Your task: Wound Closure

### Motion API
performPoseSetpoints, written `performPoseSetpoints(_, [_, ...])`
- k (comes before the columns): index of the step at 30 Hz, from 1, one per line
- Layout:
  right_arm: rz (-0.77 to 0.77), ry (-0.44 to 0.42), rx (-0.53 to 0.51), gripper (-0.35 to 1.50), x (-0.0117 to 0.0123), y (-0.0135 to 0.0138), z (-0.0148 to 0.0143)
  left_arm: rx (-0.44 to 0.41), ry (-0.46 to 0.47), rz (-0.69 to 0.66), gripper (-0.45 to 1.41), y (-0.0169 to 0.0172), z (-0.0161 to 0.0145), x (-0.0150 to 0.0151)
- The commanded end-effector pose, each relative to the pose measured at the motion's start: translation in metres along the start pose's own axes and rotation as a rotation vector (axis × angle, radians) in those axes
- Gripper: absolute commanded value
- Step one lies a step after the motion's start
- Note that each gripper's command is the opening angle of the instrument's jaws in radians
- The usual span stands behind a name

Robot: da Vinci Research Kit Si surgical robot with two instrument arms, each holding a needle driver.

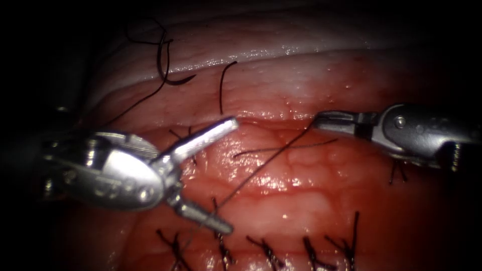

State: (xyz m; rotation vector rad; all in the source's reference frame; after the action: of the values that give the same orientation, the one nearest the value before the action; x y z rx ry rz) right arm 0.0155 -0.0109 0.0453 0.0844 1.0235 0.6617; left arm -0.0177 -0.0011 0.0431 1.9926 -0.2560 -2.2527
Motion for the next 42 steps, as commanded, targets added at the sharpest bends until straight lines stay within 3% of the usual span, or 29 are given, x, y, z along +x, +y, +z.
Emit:
performPoseSetpoints(1, [-0.003,0.001,-0.002,-0.35,-0.0007,0.0008,0.0009,0.003,0.016,0.005,0.66,0.0,0.0005,-0.0003])
performPoseSetpoints(6, [-0.005,0.006,-0.008,-0.35,-0.0014,0.0021,0.001,0.01,0.049,0.05,0.14,0.0004,0.0003,0.0002])
performPoseSetpoints(9, [0.015,0.037,0.002,-0.35,-0.0019,0.0036,0.0009,-0.016,0.075,0.124,0.07,0.0012,0.0006,-0.0001])
performPoseSetpoints(20, [0.036,0.044,0.012,-0.35,-0.0022,0.0034,0.0013,-0.098,0.093,0.17,0.12,0.0028,0.0025,-0.0008])
performPoseSetpoints(27, [0.04,0.051,0.016,-0.35,-0.0023,0.003,0.0014,-0.111,0.11,0.175,0.41,0.0029,0.0031,-0.0006])
performPoseSetpoints(29, [0.04,0.052,0.015,-0.35,-0.0023,0.0029,0.0014,-0.11,0.111,0.174,0.41,0.0029,0.0032,-0.0005])
performPoseSetpoints(31, [0.039,0.05,0.016,-0.35,-0.0024,0.0027,0.0014,-0.108,0.103,0.174,0.26,0.0028,0.0032,-0.0005])
performPoseSetpoints(32, [0.038,0.048,0.018,-0.35,-0.0024,0.0026,0.0014,-0.107,0.098,0.174,0.07,0.0028,0.0031,-0.0005])
performPoseSetpoints(33, [0.038,0.048,0.018,-0.35,-0.0024,0.0025,0.0014,-0.105,0.09,0.174,-0.4,0.0028,0.003,-0.0005])
performPoseSetpoints(42, [0.037,0.067,0.061,-0.35,-0.0018,0.0011,0.0009,-0.095,0.021,0.161,-0.45,0.0013,0.0008,-0.0004])
